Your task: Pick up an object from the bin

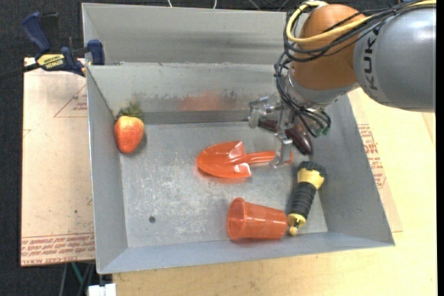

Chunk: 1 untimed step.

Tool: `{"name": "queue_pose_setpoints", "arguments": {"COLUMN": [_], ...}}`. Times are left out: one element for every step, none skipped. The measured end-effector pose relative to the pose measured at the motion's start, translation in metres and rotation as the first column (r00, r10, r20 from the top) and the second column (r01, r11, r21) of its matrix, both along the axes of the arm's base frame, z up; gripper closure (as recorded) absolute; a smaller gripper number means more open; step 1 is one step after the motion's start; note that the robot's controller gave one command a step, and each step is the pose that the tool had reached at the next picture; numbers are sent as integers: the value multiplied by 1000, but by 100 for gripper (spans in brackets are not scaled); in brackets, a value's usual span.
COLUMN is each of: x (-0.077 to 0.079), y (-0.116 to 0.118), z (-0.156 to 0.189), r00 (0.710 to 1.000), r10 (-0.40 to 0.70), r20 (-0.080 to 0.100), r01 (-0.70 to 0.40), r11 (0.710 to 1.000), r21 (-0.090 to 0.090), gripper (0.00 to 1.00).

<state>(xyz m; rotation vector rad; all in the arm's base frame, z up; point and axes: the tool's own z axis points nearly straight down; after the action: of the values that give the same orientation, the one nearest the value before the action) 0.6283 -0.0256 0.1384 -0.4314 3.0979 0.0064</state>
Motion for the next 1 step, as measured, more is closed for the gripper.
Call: {"name": "queue_pose_setpoints", "arguments": {"x": [7], "y": [-10], "z": [-12], "r00": [1000], "r10": [-8], "r20": [0], "r01": [8], "r11": [1000], "r21": [-1], "gripper": [0]}}
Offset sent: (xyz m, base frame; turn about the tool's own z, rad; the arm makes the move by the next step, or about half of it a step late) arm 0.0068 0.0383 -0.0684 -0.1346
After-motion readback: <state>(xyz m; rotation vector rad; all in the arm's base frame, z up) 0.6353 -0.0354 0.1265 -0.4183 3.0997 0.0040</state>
